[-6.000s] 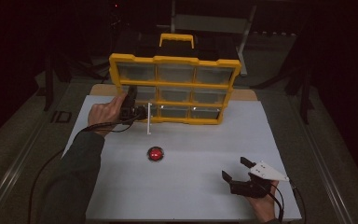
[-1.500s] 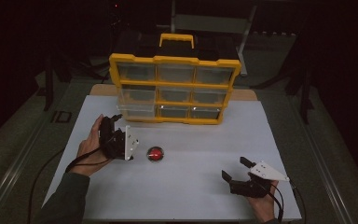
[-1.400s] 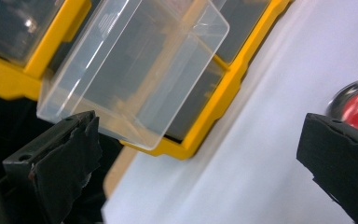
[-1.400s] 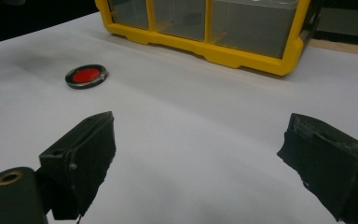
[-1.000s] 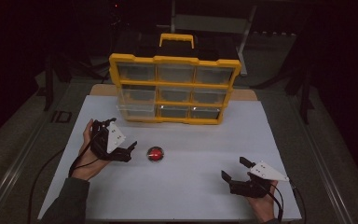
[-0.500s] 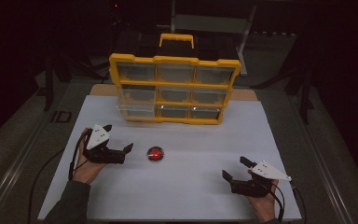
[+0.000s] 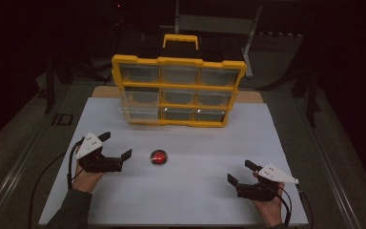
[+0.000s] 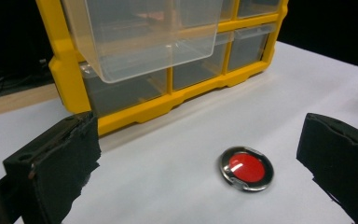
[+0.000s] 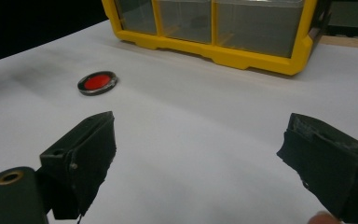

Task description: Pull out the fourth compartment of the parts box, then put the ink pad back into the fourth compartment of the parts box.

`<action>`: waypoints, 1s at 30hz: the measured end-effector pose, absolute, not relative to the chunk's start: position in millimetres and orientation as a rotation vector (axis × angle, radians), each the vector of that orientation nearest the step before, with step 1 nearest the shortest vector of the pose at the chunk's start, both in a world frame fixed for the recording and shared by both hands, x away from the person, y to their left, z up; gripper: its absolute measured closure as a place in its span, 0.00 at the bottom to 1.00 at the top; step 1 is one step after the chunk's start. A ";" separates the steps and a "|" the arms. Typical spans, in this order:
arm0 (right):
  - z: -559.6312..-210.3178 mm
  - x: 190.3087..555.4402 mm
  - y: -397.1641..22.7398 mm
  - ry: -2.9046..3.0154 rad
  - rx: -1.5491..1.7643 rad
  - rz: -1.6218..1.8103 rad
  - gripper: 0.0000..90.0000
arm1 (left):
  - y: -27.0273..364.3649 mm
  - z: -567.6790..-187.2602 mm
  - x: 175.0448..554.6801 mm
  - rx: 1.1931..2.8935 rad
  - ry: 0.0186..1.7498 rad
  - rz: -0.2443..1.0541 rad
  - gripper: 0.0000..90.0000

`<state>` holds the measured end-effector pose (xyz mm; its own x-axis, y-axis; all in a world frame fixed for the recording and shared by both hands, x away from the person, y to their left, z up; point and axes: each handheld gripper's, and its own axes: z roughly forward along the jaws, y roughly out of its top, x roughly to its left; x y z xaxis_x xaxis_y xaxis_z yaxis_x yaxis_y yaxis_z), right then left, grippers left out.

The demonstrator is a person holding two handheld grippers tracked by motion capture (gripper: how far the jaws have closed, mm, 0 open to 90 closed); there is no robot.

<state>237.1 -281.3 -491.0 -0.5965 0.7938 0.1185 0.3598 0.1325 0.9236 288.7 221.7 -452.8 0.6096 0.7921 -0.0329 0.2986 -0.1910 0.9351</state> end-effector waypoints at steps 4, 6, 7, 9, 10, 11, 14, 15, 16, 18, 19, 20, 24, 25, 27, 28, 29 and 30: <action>-491.7 237.1 -280.9 2.015 1.112 1.451 0.10 | 223.9 -454.3 283.9 1.753 0.903 0.573 0.00; -491.2 236.6 -281.5 2.011 1.110 1.448 0.10 | 224.4 -455.5 282.2 1.755 0.908 0.575 0.00; -491.2 236.3 -281.9 2.008 1.110 1.447 0.10 | 224.4 -456.0 281.1 1.753 0.912 0.575 0.00; -491.2 236.0 -281.9 2.008 1.115 1.445 0.10 | 224.4 -457.4 278.1 1.743 0.914 0.571 0.00; -491.2 236.0 -281.9 2.008 1.115 1.445 0.10 | 224.4 -457.4 278.1 1.743 0.914 0.571 0.00; -491.2 236.2 -281.7 2.010 1.116 1.444 0.10 | 224.1 -459.8 274.7 1.737 0.918 0.556 0.00; -491.3 236.9 -280.6 2.012 1.113 1.435 0.10 | 224.7 -461.8 271.8 1.744 0.923 0.558 0.00; -491.2 237.1 -280.8 2.010 1.113 1.436 0.10 | 225.0 -462.0 270.4 1.733 0.925 0.560 0.00; -490.9 237.1 -281.4 2.009 1.118 1.438 0.10 | 225.7 -462.2 269.3 1.728 0.926 0.562 0.00; -490.1 237.4 -283.3 2.007 1.133 1.450 0.10 | 226.6 -463.2 266.8 1.720 0.935 0.566 0.00; -489.4 237.7 -284.0 2.007 1.140 1.452 0.10 | 227.1 -463.8 265.4 1.720 0.937 0.570 0.00; -488.5 238.1 -284.8 2.006 1.143 1.454 0.10 | 227.5 -464.5 263.9 1.718 0.939 0.573 0.00; -481.5 239.6 -285.7 1.993 1.151 1.446 0.10 | 228.2 -466.0 259.1 1.727 0.951 0.556 0.00; -479.1 239.9 -285.3 1.989 1.151 1.448 0.10 | 227.5 -465.8 258.1 1.736 0.948 0.559 0.00; -473.3 240.3 -283.5 1.994 1.134 1.447 0.10 | 225.8 -465.5 256.4 1.742 0.945 0.569 0.00; -470.3 240.3 -282.3 1.993 1.122 1.445 0.10 | 225.0 -465.5 256.0 1.744 0.944 0.573 0.00; -467.4 240.6 -281.5 1.993 1.108 1.440 0.10 | 224.2 -465.6 255.5 1.744 0.948 0.589 0.00; -464.7 241.3 -280.6 1.995 1.095 1.440 0.10 | 223.9 -465.5 255.1 1.742 0.951 0.603 0.00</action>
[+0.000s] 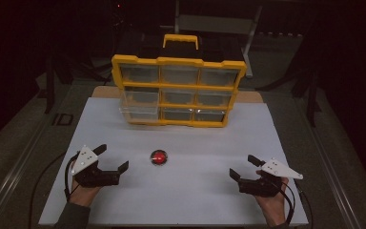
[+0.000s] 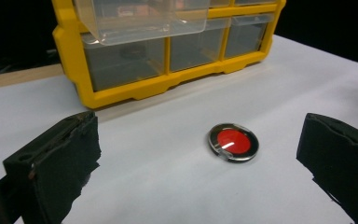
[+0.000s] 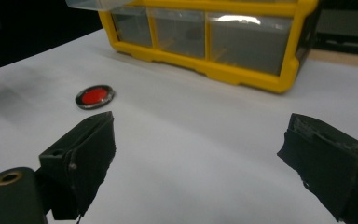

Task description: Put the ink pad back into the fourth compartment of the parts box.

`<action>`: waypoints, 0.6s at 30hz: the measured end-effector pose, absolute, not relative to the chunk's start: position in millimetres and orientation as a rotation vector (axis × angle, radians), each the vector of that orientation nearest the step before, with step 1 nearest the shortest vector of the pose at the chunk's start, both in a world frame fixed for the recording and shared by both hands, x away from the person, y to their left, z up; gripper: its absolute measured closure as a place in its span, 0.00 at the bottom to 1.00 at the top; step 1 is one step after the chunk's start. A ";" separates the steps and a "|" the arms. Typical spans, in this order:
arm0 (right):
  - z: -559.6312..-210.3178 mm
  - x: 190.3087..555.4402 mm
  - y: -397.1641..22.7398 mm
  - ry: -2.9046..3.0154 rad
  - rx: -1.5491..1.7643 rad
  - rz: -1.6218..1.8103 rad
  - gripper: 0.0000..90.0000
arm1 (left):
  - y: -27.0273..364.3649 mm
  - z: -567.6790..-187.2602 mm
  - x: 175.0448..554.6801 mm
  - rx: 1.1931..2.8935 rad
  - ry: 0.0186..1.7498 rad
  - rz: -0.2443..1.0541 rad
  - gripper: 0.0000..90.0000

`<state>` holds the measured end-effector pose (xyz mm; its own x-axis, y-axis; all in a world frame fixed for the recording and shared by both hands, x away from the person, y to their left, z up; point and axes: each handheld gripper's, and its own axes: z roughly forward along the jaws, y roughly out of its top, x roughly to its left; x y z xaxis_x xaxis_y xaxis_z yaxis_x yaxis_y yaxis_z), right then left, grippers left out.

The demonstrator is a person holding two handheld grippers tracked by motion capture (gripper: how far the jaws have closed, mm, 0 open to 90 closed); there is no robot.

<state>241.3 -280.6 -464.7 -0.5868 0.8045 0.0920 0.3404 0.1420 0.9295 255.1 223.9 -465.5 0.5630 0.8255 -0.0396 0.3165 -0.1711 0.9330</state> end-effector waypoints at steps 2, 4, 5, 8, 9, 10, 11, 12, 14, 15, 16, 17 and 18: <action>-459.9 243.7 -279.5 2.006 1.077 1.438 0.10 | 224.9 -465.1 254.4 1.731 0.953 0.606 0.00; -455.2 246.6 -278.6 2.017 1.076 1.441 0.10 | 226.5 -464.9 253.7 1.721 0.956 0.616 0.00; -452.9 248.4 -278.3 2.021 1.075 1.447 0.10 | 227.4 -464.7 253.3 1.716 0.959 0.619 0.00; -445.4 253.2 -275.1 2.039 1.064 1.465 0.10 | 229.1 -464.5 252.5 1.714 0.962 0.628 0.00; -442.9 254.9 -273.3 2.050 1.054 1.466 0.10 | 229.2 -464.7 252.4 1.714 0.961 0.628 0.00; -440.5 256.2 -271.3 2.057 1.044 1.465 0.10 | 229.0 -464.9 252.4 1.719 0.962 0.628 0.00; -438.2 257.3 -269.0 2.062 1.038 1.465 0.10 | 228.8 -465.3 252.6 1.725 0.961 0.629 0.00; -436.2 258.7 -266.7 2.068 1.030 1.464 0.10 | 228.5 -465.8 252.8 1.727 0.959 0.628 0.00; -432.7 262.2 -262.6 2.085 1.011 1.473 0.10 | 227.6 -466.3 252.9 1.740 0.956 0.624 0.00; -431.1 264.0 -260.3 2.090 1.006 1.478 0.10 | 227.0 -466.5 252.7 1.747 0.953 0.625 0.00; -429.7 266.0 -258.2 2.101 0.999 1.482 0.10 | 226.2 -466.8 252.5 1.752 0.952 0.631 0.00; -428.4 267.9 -255.9 2.117 0.994 1.488 0.10 | 225.7 -466.8 252.2 1.758 0.949 0.636 0.00; -427.6 270.0 -253.7 2.134 0.986 1.494 0.10 | 225.0 -466.8 251.8 1.759 0.950 0.642 0.00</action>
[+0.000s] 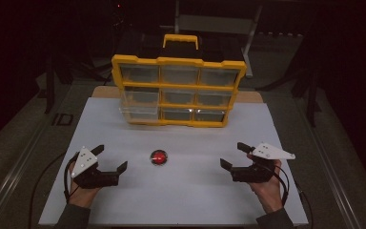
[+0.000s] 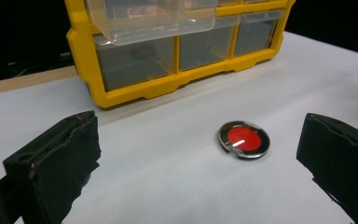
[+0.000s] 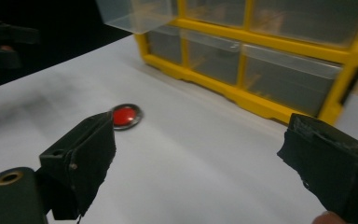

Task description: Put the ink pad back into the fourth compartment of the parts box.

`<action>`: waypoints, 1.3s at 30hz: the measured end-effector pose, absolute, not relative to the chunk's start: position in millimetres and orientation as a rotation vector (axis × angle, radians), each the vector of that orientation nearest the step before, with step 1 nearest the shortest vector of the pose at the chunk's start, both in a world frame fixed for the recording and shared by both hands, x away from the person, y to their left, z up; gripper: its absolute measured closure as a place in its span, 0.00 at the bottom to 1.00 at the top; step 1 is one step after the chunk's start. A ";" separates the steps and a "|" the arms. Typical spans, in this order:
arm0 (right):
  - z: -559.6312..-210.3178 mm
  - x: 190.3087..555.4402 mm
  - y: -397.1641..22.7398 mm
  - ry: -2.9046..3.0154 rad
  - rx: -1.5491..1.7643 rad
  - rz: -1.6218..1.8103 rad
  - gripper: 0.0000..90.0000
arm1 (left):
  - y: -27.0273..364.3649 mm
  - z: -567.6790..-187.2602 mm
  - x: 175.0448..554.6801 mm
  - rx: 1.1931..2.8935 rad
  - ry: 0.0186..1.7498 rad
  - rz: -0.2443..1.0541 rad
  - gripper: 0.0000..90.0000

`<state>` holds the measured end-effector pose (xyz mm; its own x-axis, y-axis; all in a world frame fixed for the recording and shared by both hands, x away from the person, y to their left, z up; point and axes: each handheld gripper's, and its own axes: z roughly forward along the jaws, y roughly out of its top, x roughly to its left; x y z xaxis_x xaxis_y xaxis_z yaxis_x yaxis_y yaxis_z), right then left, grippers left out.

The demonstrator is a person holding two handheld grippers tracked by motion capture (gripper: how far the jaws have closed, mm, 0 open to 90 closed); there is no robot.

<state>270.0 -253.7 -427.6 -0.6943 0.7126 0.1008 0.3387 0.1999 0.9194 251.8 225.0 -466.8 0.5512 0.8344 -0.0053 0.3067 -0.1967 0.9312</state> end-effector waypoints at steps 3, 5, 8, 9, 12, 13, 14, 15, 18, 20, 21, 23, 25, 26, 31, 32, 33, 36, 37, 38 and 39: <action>-425.5 275.0 -245.4 2.192 0.967 1.484 0.10 | 224.6 -466.5 250.7 1.768 0.952 0.657 0.00; -423.9 277.3 -238.9 2.220 0.948 1.463 0.10 | 224.7 -466.5 250.0 1.770 0.956 0.667 0.00; -420.8 281.2 -230.5 2.243 0.916 1.442 0.10 | 224.6 -466.2 249.1 1.773 0.964 0.682 0.00; -419.7 282.7 -227.9 2.244 0.912 1.441 0.10 | 224.3 -466.1 248.7 1.775 0.964 0.687 0.00; -416.2 288.5 -221.2 2.256 0.903 1.436 0.10 | 223.3 -466.3 246.9 1.786 0.966 0.700 0.00; -414.9 290.4 -218.9 2.259 0.899 1.431 0.10 | 223.0 -466.8 246.4 1.789 0.965 0.703 0.00; -413.4 292.3 -216.7 2.260 0.894 1.426 0.09 | 222.9 -467.3 246.0 1.791 0.966 0.703 0.00; -411.6 294.1 -214.7 2.262 0.892 1.427 0.09 | 222.7 -467.8 245.7 1.795 0.967 0.704 0.00; -406.2 299.6 -208.3 2.269 0.879 1.428 0.09 | 222.7 -468.8 244.9 1.801 0.969 0.719 0.00; -402.9 302.9 -203.0 2.288 0.864 1.423 0.09 | 223.8 -468.9 244.6 1.797 0.975 0.720 0.00; -401.3 304.3 -200.0 2.297 0.855 1.417 0.09 | 224.8 -469.0 244.6 1.796 0.977 0.720 0.00; -398.7 306.9 -193.3 2.315 0.839 1.403 0.09 | 226.8 -469.0 245.1 1.788 0.986 0.721 0.00; -397.5 309.9 -185.6 2.343 0.824 1.390 0.09 | 228.4 -469.2 245.5 1.790 0.992 0.724 0.00; -397.3 311.2 -181.1 2.354 0.816 1.384 0.09 | 228.7 -469.5 245.9 1.790 0.997 0.727 0.00; -395.8 316.6 -159.5 2.416 0.766 1.331 0.09 | 229.3 -470.3 246.1 1.800 1.004 0.726 0.00; -395.2 317.8 -156.0 2.421 0.760 1.331 0.09 | 229.0 -470.4 246.0 1.804 1.003 0.729 0.00; -394.3 319.3 -153.1 2.428 0.751 1.333 0.09 | 228.6 -470.6 245.9 1.807 1.002 0.732 0.00; -392.4 323.5 -144.7 2.453 0.741 1.337 0.09 | 228.1 -470.6 245.9 1.810 0.998 0.732 0.00; -392.4 324.7 -141.6 2.467 0.737 1.330 0.09 | 228.3 -470.5 245.8 1.811 0.997 0.732 0.00; -392.7 325.9 -138.8 2.479 0.731 1.320 0.09 | 228.5 -470.4 245.7 1.810 0.997 0.732 0.00; -393.1 327.1 -136.0 2.489 0.726 1.312 0.09 | 228.7 -470.3 245.5 1.806 0.999 0.732 0.00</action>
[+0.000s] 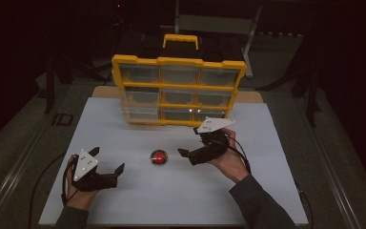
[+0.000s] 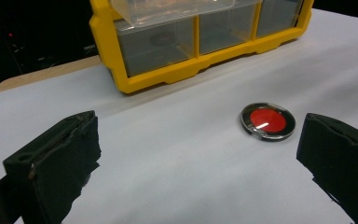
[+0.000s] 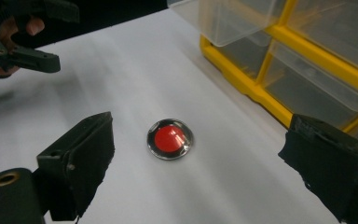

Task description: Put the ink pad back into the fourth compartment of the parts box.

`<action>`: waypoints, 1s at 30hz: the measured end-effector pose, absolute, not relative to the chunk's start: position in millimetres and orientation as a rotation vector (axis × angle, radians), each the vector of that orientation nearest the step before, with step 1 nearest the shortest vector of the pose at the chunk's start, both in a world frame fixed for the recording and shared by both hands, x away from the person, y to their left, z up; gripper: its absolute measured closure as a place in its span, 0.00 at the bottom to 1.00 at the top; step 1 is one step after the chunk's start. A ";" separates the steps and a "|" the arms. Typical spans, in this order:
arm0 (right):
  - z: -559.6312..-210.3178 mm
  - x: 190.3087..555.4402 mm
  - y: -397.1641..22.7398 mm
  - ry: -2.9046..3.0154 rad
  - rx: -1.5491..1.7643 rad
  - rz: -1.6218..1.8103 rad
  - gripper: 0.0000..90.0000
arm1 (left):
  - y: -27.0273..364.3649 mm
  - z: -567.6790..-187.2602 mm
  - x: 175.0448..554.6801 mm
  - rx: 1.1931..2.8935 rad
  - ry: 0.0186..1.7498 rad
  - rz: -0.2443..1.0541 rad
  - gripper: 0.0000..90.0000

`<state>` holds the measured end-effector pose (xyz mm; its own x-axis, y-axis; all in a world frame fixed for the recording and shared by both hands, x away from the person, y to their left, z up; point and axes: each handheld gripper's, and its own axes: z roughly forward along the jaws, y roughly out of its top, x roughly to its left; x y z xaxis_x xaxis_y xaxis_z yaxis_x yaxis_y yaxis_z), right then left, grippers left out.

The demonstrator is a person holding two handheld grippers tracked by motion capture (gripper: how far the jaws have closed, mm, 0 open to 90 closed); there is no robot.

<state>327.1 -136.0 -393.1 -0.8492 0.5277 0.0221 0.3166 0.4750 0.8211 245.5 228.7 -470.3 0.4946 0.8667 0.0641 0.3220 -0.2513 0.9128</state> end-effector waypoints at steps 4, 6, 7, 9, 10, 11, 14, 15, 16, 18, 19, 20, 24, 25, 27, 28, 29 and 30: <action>-392.2 331.4 -128.7 2.517 0.709 1.289 0.09 | 229.6 -470.4 241.3 1.792 1.008 0.725 0.00; -391.5 333.5 -125.8 2.529 0.707 1.290 0.09 | 230.9 -470.0 239.2 1.791 1.008 0.727 0.00; -391.2 334.6 -124.3 2.535 0.707 1.286 0.09 | 231.5 -470.0 238.6 1.788 1.010 0.730 0.00; -391.0 337.2 -121.0 2.543 0.703 1.275 0.08 | 232.7 -469.9 237.9 1.786 1.012 0.732 0.00; -391.0 338.5 -119.4 2.545 0.704 1.274 0.08 | 233.2 -469.9 237.6 1.785 1.013 0.736 0.00; -391.2 339.9 -117.7 2.548 0.706 1.274 0.08 | 233.6 -469.8 237.5 1.786 1.013 0.741 0.00; -393.1 344.0 -112.1 2.561 0.701 1.264 0.08 | 234.8 -469.8 237.2 1.787 1.011 0.750 0.00; -393.8 345.4 -110.2 2.567 0.697 1.258 0.08 | 235.1 -469.8 237.2 1.788 1.010 0.752 0.00; -394.7 346.8 -108.2 2.574 0.698 1.256 0.08 | 235.2 -470.0 237.2 1.788 1.009 0.757 0.00; -396.7 349.8 -104.2 2.587 0.695 1.249 0.08 | 235.8 -470.6 237.0 1.789 1.004 0.760 0.00; -397.8 351.5 -102.4 2.593 0.691 1.242 0.08 | 236.1 -470.8 237.0 1.787 1.000 0.760 0.00; -398.9 353.1 -100.7 2.601 0.688 1.242 0.08 | 236.5 -470.9 236.8 1.785 0.997 0.761 0.00; -404.6 358.9 -94.3 2.636 0.667 1.235 0.08 | 238.5 -470.6 236.1 1.776 0.986 0.771 0.00; -406.2 360.2 -92.9 2.644 0.663 1.229 0.08 | 239.0 -470.7 236.0 1.777 0.984 0.773 0.00; -409.4 362.3 -90.6 2.656 0.652 1.230 0.08 | 240.2 -471.0 236.0 1.779 0.975 0.778 0.00; -410.6 363.1 -89.5 2.661 0.653 1.230 0.08 | 240.8 -471.0 236.0 1.780 0.970 0.778 0.00; -411.9 364.0 -88.6 2.664 0.650 1.234 0.08 | 241.3 -471.0 236.0 1.777 0.966 0.778 0.00; -411.9 364.0 -88.6 2.664 0.650 1.234 0.08 | 241.3 -471.0 236.0 1.777 0.966 0.778 0.00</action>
<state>364.0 -88.6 -411.9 -0.8978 0.4366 0.0578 0.3263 0.5714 0.7530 236.0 241.3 -471.0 0.4883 0.8679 0.0910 0.2740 -0.2514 0.9283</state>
